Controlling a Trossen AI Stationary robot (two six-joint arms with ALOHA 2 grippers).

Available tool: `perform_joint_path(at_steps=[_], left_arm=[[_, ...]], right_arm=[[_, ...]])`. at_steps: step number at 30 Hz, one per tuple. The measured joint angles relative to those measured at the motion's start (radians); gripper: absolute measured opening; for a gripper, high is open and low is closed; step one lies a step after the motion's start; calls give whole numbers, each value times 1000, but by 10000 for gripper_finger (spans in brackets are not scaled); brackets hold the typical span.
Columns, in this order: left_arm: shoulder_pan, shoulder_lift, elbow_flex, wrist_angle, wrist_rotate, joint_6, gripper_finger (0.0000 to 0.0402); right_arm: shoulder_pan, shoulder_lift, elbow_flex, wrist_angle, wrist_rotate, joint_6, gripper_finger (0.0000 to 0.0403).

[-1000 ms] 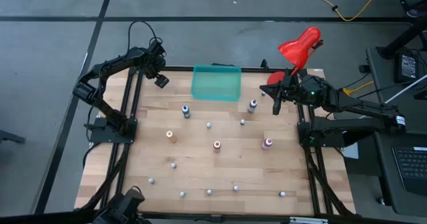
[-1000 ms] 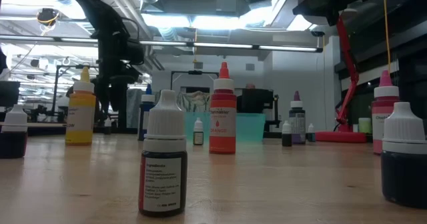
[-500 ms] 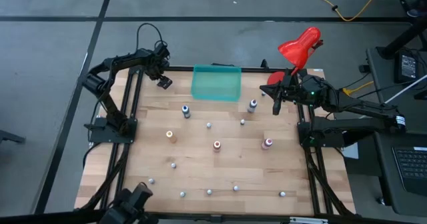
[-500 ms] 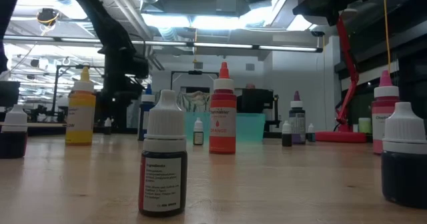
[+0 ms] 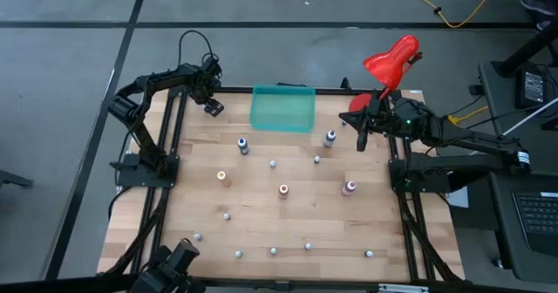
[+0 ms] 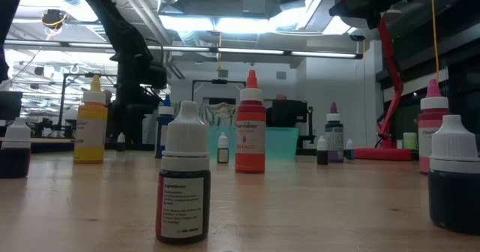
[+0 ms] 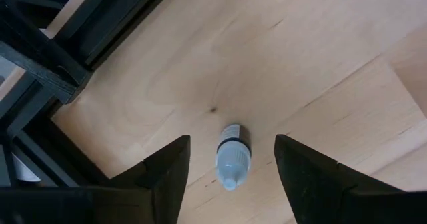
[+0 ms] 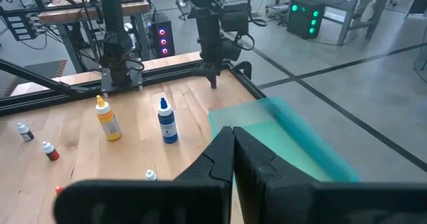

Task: Pick & Place food coloring
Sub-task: Put the top left black food coloring bottle into the bin

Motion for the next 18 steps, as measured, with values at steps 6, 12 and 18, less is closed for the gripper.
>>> perform_joint_path(at_steps=[6,12,18], left_arm=[[-2,0,0,-11,-20,2,191],[-9,0,-1,-26,-24,2,170],[-9,0,-1,-44,-16,2,139]], right_arm=[[0,0,0,0,0,-2,12],[0,0,0,0,0,0,12],[0,0,0,0,1,-4,12]])
